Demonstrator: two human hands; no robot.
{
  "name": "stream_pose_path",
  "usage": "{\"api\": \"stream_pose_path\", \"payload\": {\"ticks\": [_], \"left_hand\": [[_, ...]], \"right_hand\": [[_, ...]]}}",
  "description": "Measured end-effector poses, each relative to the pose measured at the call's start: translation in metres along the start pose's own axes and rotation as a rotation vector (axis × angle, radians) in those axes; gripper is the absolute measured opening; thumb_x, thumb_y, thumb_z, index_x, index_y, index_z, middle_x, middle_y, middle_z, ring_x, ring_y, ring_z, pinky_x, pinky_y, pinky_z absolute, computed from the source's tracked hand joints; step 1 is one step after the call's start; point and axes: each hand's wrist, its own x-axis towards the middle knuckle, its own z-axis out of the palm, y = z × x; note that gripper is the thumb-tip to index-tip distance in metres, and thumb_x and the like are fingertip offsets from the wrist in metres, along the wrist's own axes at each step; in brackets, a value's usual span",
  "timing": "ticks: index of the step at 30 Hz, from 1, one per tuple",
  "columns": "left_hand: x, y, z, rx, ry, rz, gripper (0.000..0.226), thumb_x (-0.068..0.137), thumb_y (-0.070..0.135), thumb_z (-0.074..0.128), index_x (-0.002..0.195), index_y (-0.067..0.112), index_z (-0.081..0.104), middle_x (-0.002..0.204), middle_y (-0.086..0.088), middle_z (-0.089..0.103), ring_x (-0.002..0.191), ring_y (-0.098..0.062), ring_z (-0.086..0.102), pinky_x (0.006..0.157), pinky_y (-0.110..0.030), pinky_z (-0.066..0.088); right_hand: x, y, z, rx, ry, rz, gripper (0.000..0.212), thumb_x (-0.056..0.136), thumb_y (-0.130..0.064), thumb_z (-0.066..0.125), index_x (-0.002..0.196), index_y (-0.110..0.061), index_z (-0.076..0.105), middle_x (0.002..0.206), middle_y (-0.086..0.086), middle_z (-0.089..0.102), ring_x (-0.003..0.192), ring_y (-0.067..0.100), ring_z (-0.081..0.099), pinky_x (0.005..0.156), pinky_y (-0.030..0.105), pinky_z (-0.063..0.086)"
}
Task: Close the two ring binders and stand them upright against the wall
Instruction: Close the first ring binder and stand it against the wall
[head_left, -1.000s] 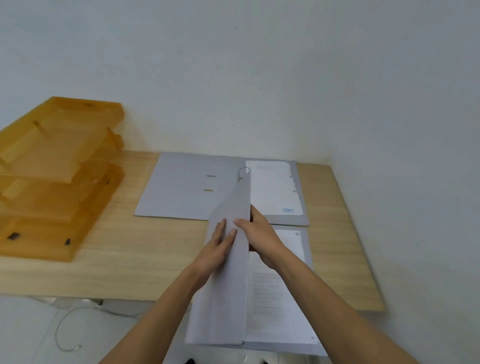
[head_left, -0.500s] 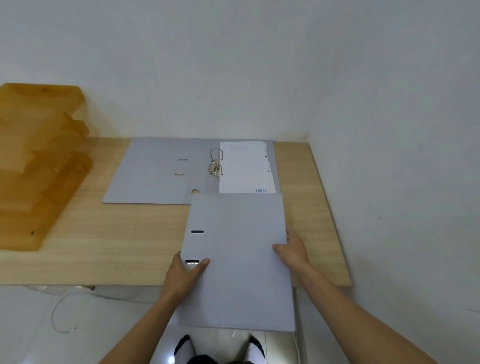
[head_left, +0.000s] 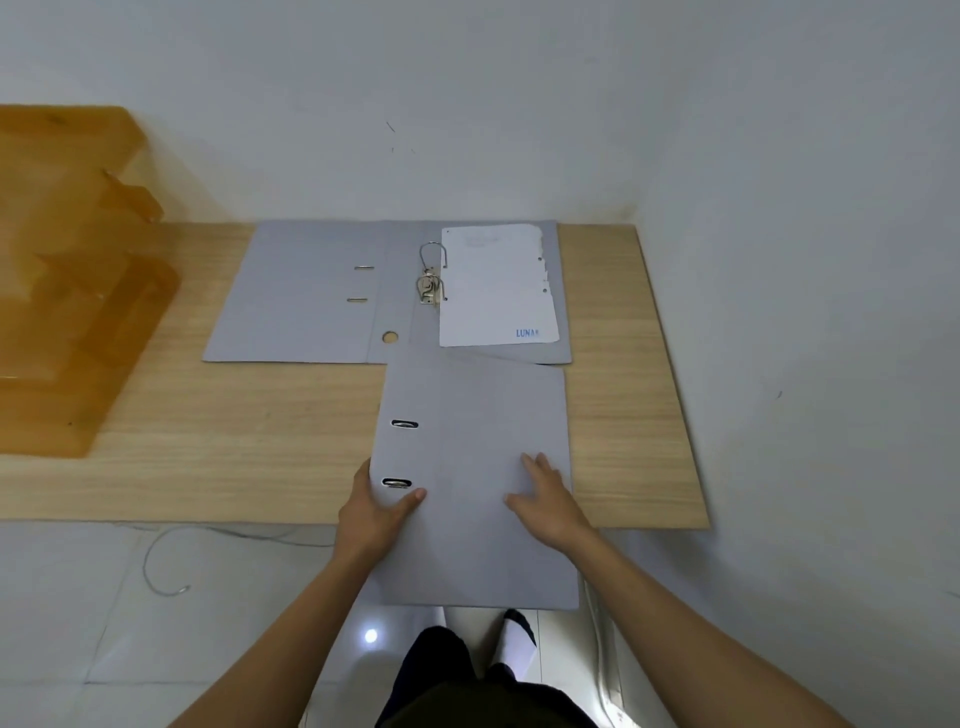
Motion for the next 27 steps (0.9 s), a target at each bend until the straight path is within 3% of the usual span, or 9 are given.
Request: {"api": "stream_pose_path", "payload": {"ticks": [4,6,8,11,16,19,21,24,27], "left_hand": [[0.008,0.0,-0.006,-0.06,-0.019,-0.067,0.081,0.071,0.039,0.087,0.142,0.023,0.052,0.131,-0.001,0.067,0.116,-0.027,0.065,0.095,-0.038,0.051],[0.014,0.006,-0.011,-0.174,-0.066,-0.167,0.08,0.066,0.058,0.083,0.133,0.021,0.061,0.121,-0.002,0.073,0.103,-0.024,0.071,0.09,-0.042,0.056],[0.011,0.021,-0.011,-0.336,-0.208,-0.238,0.063,0.08,0.071,0.062,0.118,0.021,0.071,0.108,-0.005,0.077,0.094,-0.024,0.073,0.08,-0.038,0.056],[0.01,0.044,0.001,-0.564,-0.447,-0.253,0.072,0.092,0.072,0.037,0.129,0.02,0.07,0.118,-0.016,0.076,0.106,-0.033,0.074,0.089,-0.044,0.055],[0.004,0.095,0.01,-0.712,-0.779,-0.3,0.077,0.087,0.076,0.045,0.13,0.019,0.071,0.13,-0.019,0.07,0.114,-0.036,0.07,0.1,-0.05,0.051],[-0.003,0.129,0.014,-0.61,-0.958,-0.203,0.069,0.089,0.068,0.05,0.133,0.017,0.067,0.132,-0.018,0.069,0.121,-0.036,0.067,0.105,-0.051,0.048],[-0.007,0.15,0.017,-0.501,-1.003,-0.115,0.061,0.089,0.058,0.056,0.132,0.016,0.065,0.128,-0.016,0.072,0.118,-0.033,0.068,0.102,-0.047,0.052],[-0.011,0.177,0.016,-0.373,-1.056,0.004,0.049,0.09,0.047,0.061,0.129,0.017,0.067,0.123,-0.01,0.075,0.113,-0.026,0.071,0.097,-0.039,0.056],[-0.008,0.201,0.019,-0.338,-1.102,0.151,0.043,0.088,0.041,0.069,0.126,0.022,0.066,0.12,-0.005,0.077,0.108,-0.021,0.073,0.096,-0.037,0.057]], "right_hand": [[0.002,-0.004,0.005,0.048,-0.011,0.032,0.071,0.102,-0.032,0.047,0.162,-0.018,0.01,0.17,0.004,-0.01,0.156,0.027,-0.014,0.125,0.043,0.001],[0.003,-0.008,0.007,0.068,0.001,0.065,0.071,0.103,-0.039,0.044,0.162,-0.022,0.009,0.17,0.001,-0.013,0.156,0.028,-0.017,0.125,0.051,0.0],[0.002,-0.013,0.009,0.039,0.045,0.114,0.071,0.102,-0.048,0.038,0.161,-0.029,0.004,0.169,-0.004,-0.017,0.155,0.028,-0.018,0.121,0.062,-0.001],[-0.001,-0.023,0.005,0.059,0.127,0.158,0.068,0.102,-0.056,0.027,0.16,-0.036,-0.003,0.169,-0.005,-0.018,0.156,0.028,-0.017,0.118,0.066,-0.003],[-0.011,-0.037,-0.01,0.265,0.267,0.12,0.065,0.1,-0.063,0.018,0.158,-0.043,-0.003,0.17,-0.007,-0.011,0.157,0.027,-0.011,0.121,0.063,-0.006],[-0.019,-0.044,-0.016,0.44,0.369,0.069,0.073,0.089,-0.079,0.021,0.156,-0.052,0.01,0.17,-0.011,0.007,0.157,0.02,0.006,0.124,0.058,0.004],[-0.02,-0.044,-0.023,0.652,0.376,0.018,0.077,0.079,-0.09,0.029,0.149,-0.059,0.027,0.165,-0.009,0.031,0.152,0.019,0.03,0.123,0.054,0.021],[-0.033,-0.064,-0.043,0.807,0.388,-0.139,0.063,0.089,-0.078,0.036,0.148,-0.055,0.035,0.147,-0.009,0.057,0.131,0.014,0.059,0.111,0.046,0.046],[-0.048,-0.097,-0.075,0.816,0.413,-0.313,0.059,0.097,-0.067,0.032,0.153,-0.049,0.03,0.152,-0.013,0.051,0.134,0.008,0.055,0.113,0.042,0.044]]}}
